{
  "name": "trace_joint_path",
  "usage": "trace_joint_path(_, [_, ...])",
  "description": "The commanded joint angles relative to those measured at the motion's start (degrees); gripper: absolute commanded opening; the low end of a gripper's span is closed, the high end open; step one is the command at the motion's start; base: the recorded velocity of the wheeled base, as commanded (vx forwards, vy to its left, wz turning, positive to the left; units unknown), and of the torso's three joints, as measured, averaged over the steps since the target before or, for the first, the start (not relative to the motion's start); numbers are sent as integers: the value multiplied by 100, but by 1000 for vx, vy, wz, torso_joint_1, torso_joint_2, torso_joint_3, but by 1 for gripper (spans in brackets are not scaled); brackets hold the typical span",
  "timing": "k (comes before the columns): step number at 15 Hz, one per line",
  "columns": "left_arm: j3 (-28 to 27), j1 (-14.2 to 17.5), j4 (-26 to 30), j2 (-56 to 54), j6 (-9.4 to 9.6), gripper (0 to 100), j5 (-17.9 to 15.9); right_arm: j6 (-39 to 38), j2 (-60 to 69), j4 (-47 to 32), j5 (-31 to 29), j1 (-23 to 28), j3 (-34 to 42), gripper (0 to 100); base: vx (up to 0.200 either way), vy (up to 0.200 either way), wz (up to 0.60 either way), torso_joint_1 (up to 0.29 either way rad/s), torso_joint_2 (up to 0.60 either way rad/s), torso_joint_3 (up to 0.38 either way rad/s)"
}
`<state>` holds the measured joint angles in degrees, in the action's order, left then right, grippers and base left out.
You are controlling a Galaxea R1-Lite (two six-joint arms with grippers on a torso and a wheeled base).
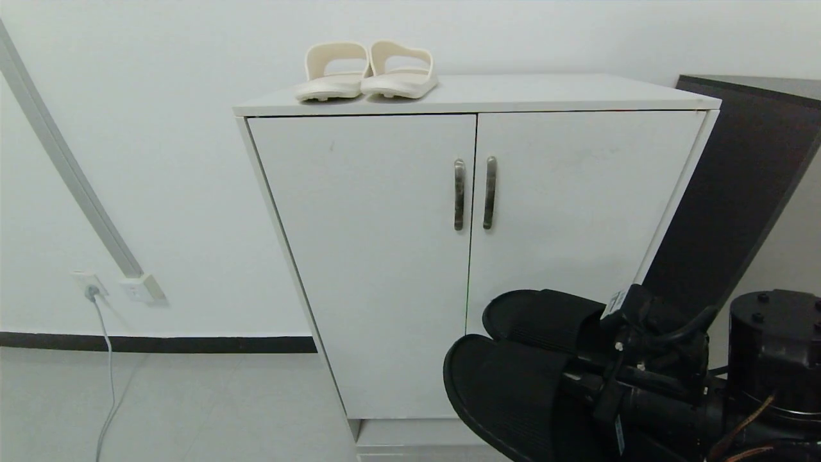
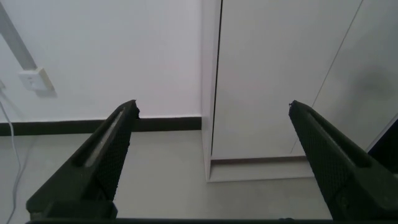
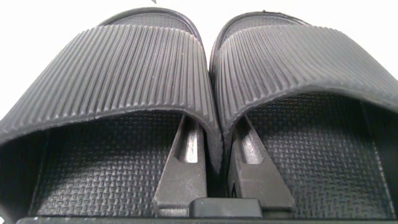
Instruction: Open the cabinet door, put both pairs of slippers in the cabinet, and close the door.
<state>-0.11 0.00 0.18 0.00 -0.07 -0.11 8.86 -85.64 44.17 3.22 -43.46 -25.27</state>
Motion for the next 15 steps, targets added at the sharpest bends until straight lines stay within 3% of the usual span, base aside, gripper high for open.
trace_joint_path(1, [2, 0, -1, 9, -1, 100, -7, 19, -14, -5, 12, -5, 5, 0, 0, 0, 0, 0, 0, 0])
trace_joint_path(12, [-7, -53, 26, 457, 7, 100, -24, 28, -32, -5, 12, -5, 49, 0, 0, 0, 0, 0, 46, 31])
trace_joint_path(15, [-165, -35, -18, 729, 245, 100, 2, 28, -5, -5, 21, -13, 49, 0, 0, 0, 0, 0, 0, 0])
